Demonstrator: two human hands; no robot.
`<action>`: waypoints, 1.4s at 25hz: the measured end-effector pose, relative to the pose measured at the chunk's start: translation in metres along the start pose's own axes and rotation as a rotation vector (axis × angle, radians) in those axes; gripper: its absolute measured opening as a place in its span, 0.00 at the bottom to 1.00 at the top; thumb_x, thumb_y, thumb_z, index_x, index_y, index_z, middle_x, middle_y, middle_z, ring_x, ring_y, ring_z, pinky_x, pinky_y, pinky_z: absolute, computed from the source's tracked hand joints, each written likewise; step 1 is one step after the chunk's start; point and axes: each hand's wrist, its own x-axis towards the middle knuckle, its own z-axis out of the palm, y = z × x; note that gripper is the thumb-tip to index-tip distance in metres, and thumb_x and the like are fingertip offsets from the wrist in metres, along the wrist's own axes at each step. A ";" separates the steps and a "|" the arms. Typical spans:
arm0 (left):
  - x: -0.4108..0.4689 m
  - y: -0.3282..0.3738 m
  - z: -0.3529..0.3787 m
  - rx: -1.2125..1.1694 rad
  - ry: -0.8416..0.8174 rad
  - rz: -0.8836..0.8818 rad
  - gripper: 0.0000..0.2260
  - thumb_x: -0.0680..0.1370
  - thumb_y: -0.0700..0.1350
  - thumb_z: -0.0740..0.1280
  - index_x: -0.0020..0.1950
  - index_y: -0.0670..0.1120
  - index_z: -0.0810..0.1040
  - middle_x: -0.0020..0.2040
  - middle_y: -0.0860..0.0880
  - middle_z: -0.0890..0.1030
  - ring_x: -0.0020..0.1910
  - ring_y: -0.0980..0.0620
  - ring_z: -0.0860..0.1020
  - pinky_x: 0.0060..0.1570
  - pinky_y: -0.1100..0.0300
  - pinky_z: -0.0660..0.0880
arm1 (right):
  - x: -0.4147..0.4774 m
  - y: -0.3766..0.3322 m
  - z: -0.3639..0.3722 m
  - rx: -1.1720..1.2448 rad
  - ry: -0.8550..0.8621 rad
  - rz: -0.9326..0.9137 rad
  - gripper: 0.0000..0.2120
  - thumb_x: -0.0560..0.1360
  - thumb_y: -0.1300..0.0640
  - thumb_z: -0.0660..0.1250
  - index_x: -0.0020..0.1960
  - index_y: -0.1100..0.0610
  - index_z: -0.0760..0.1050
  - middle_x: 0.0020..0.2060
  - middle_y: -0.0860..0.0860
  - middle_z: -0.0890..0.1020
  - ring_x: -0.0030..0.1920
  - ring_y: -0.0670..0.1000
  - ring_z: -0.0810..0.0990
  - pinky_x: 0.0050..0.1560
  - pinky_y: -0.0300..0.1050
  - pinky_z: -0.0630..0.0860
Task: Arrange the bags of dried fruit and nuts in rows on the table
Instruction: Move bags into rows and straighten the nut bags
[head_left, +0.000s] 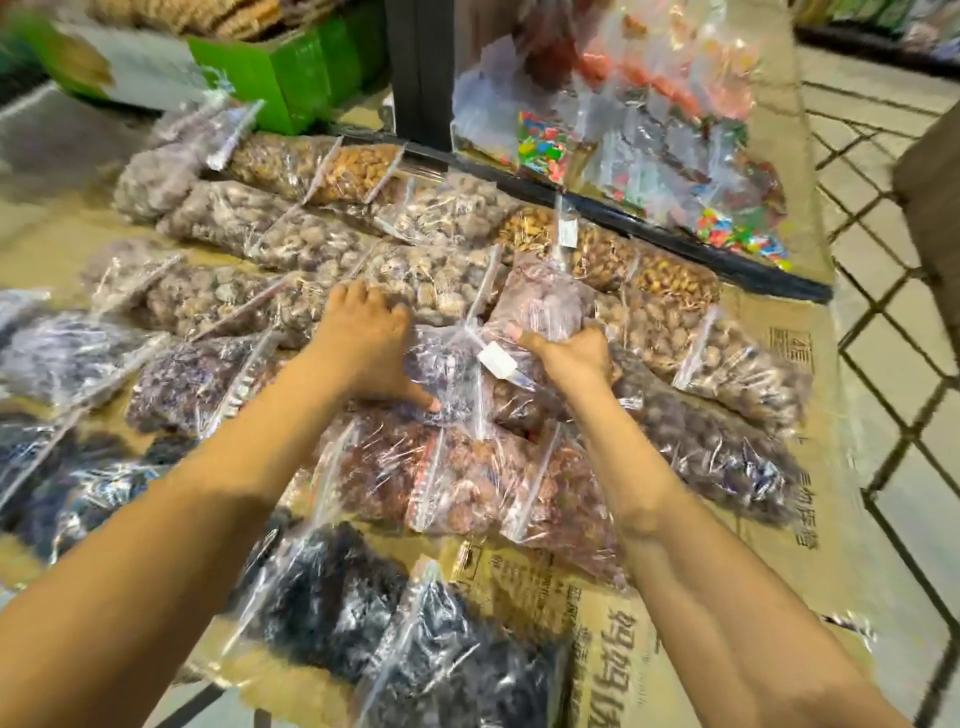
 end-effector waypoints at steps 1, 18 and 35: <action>-0.001 -0.002 0.000 -0.008 -0.011 0.003 0.47 0.58 0.79 0.62 0.64 0.45 0.72 0.67 0.40 0.70 0.69 0.38 0.64 0.70 0.43 0.56 | 0.000 0.001 -0.002 0.030 -0.006 0.004 0.25 0.64 0.44 0.78 0.46 0.61 0.71 0.40 0.52 0.78 0.42 0.53 0.76 0.45 0.47 0.74; -0.052 0.036 0.019 -1.491 0.493 -0.103 0.28 0.56 0.62 0.78 0.49 0.48 0.80 0.41 0.51 0.84 0.35 0.57 0.82 0.33 0.62 0.78 | -0.114 0.135 -0.140 0.678 0.543 0.029 0.25 0.64 0.52 0.73 0.58 0.62 0.75 0.50 0.58 0.83 0.46 0.54 0.83 0.43 0.47 0.78; -0.098 0.223 0.009 -1.412 0.360 -0.080 0.24 0.56 0.61 0.80 0.46 0.51 0.80 0.39 0.52 0.85 0.38 0.54 0.84 0.40 0.49 0.82 | -0.082 0.242 -0.221 -0.429 0.045 -0.016 0.45 0.70 0.29 0.58 0.77 0.51 0.46 0.75 0.61 0.56 0.74 0.62 0.53 0.72 0.59 0.54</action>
